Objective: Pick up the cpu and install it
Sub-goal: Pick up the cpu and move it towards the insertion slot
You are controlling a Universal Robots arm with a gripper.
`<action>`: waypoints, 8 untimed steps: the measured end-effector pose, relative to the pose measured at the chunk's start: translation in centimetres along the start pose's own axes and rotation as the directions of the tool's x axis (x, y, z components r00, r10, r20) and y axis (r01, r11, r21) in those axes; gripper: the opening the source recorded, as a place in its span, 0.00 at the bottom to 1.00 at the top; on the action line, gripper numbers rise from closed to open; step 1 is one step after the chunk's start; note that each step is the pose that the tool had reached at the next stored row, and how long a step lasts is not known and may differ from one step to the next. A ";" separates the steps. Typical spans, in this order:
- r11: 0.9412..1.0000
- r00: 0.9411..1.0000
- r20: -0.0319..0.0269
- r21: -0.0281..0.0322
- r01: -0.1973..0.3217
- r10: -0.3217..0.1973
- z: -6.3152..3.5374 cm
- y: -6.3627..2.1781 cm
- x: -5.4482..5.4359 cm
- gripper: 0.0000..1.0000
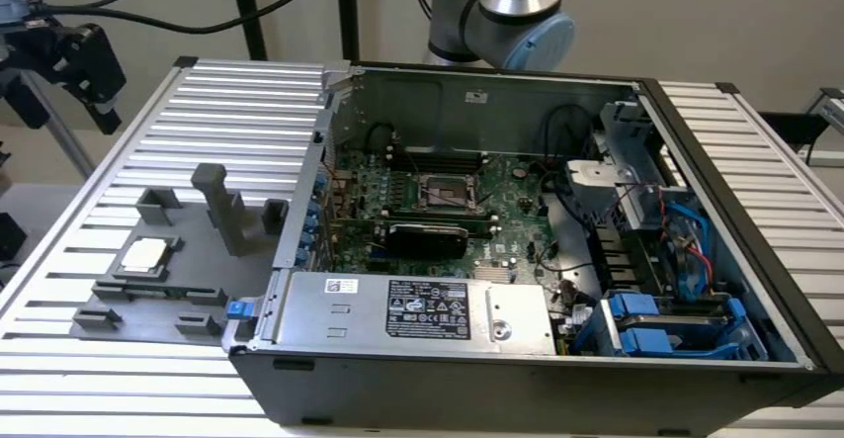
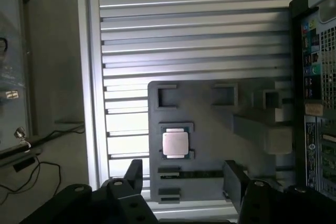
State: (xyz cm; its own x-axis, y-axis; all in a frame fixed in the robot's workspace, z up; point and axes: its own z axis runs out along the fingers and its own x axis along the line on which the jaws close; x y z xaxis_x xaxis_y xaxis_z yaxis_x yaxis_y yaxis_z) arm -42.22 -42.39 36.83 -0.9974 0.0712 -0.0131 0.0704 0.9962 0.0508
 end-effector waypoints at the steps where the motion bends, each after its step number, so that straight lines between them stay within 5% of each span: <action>1: 1.000 1.000 0.000 0.000 0.000 0.000 0.18 -0.01 -0.1 0.71; 2: 1.000 1.000 0.000 0.000 0.000 0.000 0.36 -0.06 -0.1 0.77; 8: 1.000 1.000 0.000 0.000 0.000 0.000 1.43 -0.45 -0.2 0.77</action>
State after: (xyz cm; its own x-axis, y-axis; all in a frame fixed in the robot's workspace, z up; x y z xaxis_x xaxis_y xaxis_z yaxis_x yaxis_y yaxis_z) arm -42.05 -42.78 35.38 -0.9974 0.0712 -0.0129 0.0705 0.9962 0.0508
